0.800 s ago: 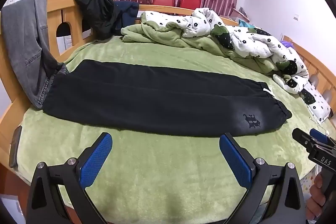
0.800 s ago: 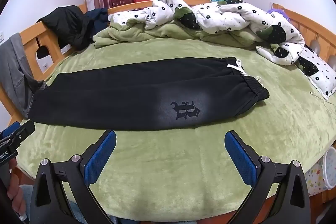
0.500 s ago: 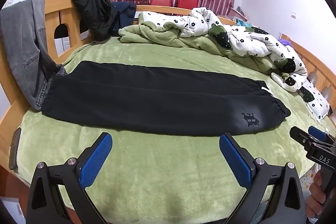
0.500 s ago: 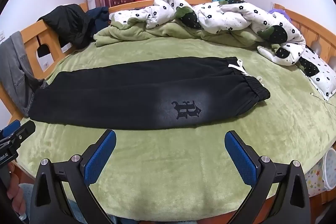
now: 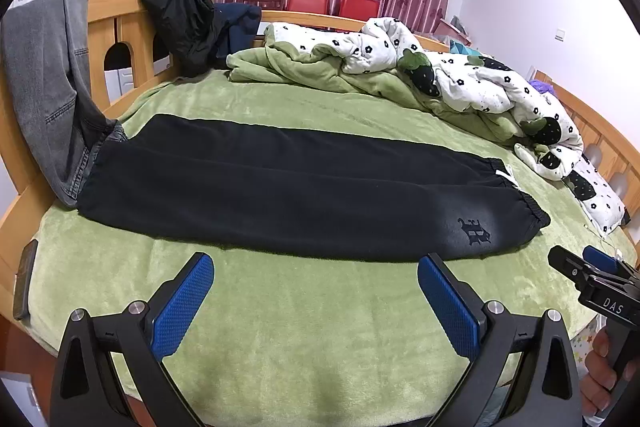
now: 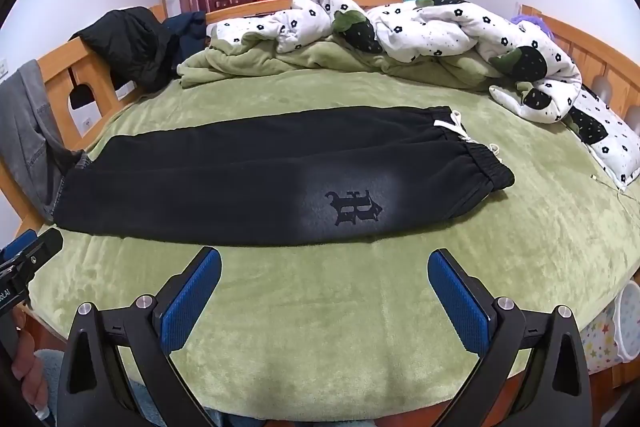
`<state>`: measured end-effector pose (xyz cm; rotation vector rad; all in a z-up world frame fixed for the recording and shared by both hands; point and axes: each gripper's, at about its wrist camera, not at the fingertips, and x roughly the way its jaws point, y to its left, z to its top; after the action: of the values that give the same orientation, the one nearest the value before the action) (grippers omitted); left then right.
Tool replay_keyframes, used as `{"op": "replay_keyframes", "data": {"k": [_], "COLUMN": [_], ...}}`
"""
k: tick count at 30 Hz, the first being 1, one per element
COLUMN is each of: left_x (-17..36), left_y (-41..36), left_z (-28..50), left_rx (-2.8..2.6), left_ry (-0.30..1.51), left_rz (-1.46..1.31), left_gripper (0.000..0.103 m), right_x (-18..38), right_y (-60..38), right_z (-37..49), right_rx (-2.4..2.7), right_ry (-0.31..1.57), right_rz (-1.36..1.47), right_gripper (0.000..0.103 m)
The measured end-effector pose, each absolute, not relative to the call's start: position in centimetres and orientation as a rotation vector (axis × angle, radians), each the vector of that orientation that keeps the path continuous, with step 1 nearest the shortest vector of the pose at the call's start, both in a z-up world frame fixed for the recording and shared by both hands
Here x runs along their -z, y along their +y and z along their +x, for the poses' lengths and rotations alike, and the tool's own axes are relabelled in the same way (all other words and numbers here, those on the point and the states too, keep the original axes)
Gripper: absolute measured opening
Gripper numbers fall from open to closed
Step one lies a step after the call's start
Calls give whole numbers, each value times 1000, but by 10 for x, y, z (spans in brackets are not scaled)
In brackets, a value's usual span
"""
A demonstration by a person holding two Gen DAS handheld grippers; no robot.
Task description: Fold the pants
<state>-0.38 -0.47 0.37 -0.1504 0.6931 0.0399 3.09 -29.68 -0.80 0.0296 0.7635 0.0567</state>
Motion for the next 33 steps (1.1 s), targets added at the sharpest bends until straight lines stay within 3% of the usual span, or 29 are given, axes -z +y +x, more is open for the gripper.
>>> {"op": "replay_keyframes", "data": {"k": [33], "left_x": [-4], "left_y": [-5], "left_z": [-4], "left_rx": [-38], "left_ry": [690], "left_rz": [-154], "left_gripper": [103], "right_x": [7], "right_y": [-292], "right_z": [31], "right_rx": [-55], "right_ry": [766], "right_rz": [27], "right_gripper": [102]}}
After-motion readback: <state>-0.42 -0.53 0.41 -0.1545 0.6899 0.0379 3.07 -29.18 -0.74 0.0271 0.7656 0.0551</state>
